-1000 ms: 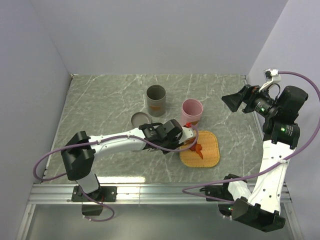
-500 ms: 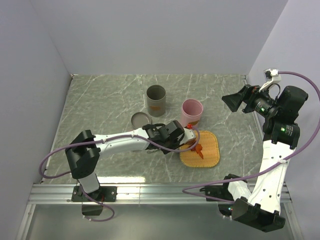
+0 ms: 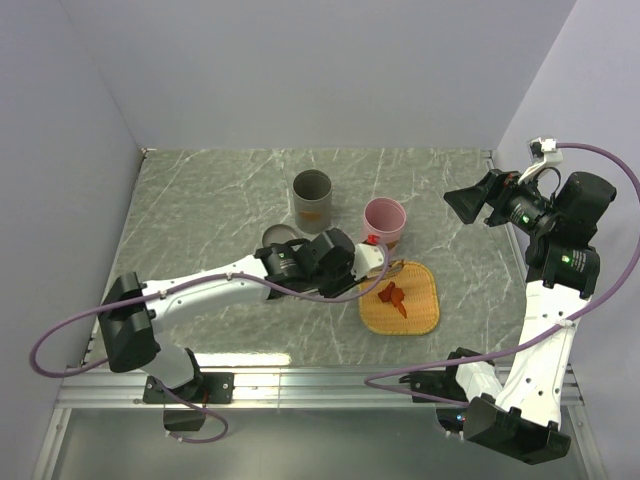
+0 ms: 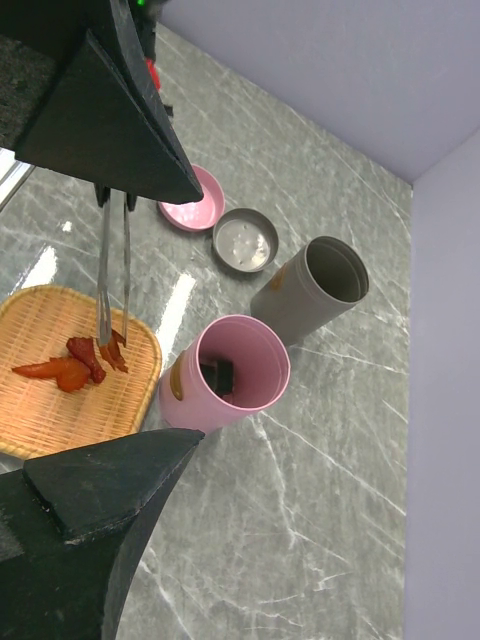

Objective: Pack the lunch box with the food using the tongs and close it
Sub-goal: Pick up the food using the clamp, then place the food into the lunch box

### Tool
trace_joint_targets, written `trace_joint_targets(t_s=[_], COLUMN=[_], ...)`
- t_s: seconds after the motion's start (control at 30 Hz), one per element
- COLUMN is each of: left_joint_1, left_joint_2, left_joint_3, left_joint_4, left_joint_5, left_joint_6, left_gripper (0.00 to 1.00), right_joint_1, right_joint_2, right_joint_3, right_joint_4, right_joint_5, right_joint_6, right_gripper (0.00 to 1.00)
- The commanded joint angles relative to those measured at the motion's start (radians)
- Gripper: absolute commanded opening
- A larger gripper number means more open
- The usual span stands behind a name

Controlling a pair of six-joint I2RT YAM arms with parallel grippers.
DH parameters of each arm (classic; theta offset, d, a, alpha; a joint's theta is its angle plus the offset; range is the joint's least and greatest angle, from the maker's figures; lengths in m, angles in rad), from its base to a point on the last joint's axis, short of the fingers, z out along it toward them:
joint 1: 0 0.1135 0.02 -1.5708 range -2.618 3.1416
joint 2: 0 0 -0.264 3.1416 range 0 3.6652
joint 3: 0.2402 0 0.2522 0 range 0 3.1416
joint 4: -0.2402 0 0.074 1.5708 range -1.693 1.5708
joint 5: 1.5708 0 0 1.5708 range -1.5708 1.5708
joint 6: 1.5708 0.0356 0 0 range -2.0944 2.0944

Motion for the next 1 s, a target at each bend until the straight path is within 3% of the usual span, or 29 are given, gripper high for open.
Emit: trace_joint_targets(t_s=[0.0, 0.27, 0.47, 0.7, 0.97], left_joint_1=[0.010, 0.127, 0.280, 0.499, 0.625], left_joint_2=[-0.061, -0.117, -0.124, -0.162, -0.131], left_joint_3=[0.003, 0.127, 0.224, 0.207, 0.195], left_joint_4=[0.045, 0.053, 0.038, 0.041, -0.025], left_joint_5=[0.073, 0.192, 0.251, 0.275, 0.302], left_joint_6=[0.012, -0.001, -0.064, -0.104, -0.090], left_gripper=[0.35, 0.34, 0.34, 0.35, 0.35], right_joint_1=[-0.008, -0.008, -0.008, -0.008, -0.005], right_joint_2=[-0.015, -0.009, -0.009, -0.002, -0.007], right_joint_3=[0.028, 0.037, 0.040, 0.036, 0.031], right_joint_4=[0.015, 0.014, 0.007, 0.017, 0.020], right_joint_5=[0.005, 0.005, 0.008, -0.001, 0.002], right_joint_6=[-0.006, -0.002, -0.011, 0.002, 0.000], right_gripper=[1.00, 1.00, 1.00, 1.00, 1.00])
